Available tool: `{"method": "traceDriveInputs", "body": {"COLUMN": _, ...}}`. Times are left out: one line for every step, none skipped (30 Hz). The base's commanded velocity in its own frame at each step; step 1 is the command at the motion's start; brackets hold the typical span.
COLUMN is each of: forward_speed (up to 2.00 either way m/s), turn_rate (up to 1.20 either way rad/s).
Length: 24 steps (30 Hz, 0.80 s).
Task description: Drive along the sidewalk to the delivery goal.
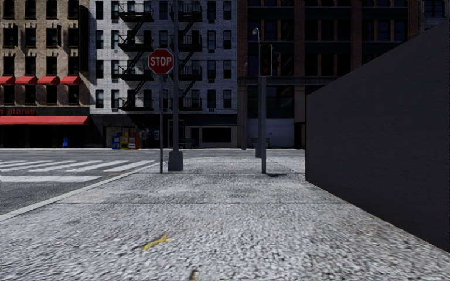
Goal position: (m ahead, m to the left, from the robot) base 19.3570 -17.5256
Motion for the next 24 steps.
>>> {"method": "traceDriveInputs", "body": {"forward_speed": 2.0, "turn_rate": 0.0}}
{"method": "traceDriveInputs", "body": {"forward_speed": 2.0, "turn_rate": 0.0}}
{"method": "traceDriveInputs", "body": {"forward_speed": 2.0, "turn_rate": 0.0}}
{"method": "traceDriveInputs", "body": {"forward_speed": 2.0, "turn_rate": 0.0}}
{"method": "traceDriveInputs", "body": {"forward_speed": 2.0, "turn_rate": 0.0}}
{"method": "traceDriveInputs", "body": {"forward_speed": 2.0, "turn_rate": 0.0}}
{"method": "traceDriveInputs", "body": {"forward_speed": 2.0, "turn_rate": 0.0}}
{"method": "traceDriveInputs", "body": {"forward_speed": 2.0, "turn_rate": 0.0}}
{"method": "traceDriveInputs", "body": {"forward_speed": 2.0, "turn_rate": 0.0}}
{"method": "traceDriveInputs", "body": {"forward_speed": 2.0, "turn_rate": 0.0}}
{"method": "traceDriveInputs", "body": {"forward_speed": 2.0, "turn_rate": 0.0}}
{"method": "traceDriveInputs", "body": {"forward_speed": 2.0, "turn_rate": 0.0}}
{"method": "traceDriveInputs", "body": {"forward_speed": 2.0, "turn_rate": 0.0}}
{"method": "traceDriveInputs", "body": {"forward_speed": 2.0, "turn_rate": 0.0}}
{"method": "traceDriveInputs", "body": {"forward_speed": 2.0, "turn_rate": 0.0}}
{"method": "traceDriveInputs", "body": {"forward_speed": 2.0, "turn_rate": 0.0}}
{"method": "traceDriveInputs", "body": {"forward_speed": 2.0, "turn_rate": 0.0}}
{"method": "traceDriveInputs", "body": {"forward_speed": 2.0, "turn_rate": 0.0}}
{"method": "traceDriveInputs", "body": {"forward_speed": 2.0, "turn_rate": 0.0}}
{"method": "traceDriveInputs", "body": {"forward_speed": 2.0, "turn_rate": 0.0}}
{"method": "traceDriveInputs", "body": {"forward_speed": 2.0, "turn_rate": 0.0}}
{"method": "traceDriveInputs", "body": {"forward_speed": 2.0, "turn_rate": 0.0}}
{"method": "traceDriveInputs", "body": {"forward_speed": 2.0, "turn_rate": 0.0}}
{"method": "traceDriveInputs", "body": {"forward_speed": 2.0, "turn_rate": 0.0}}
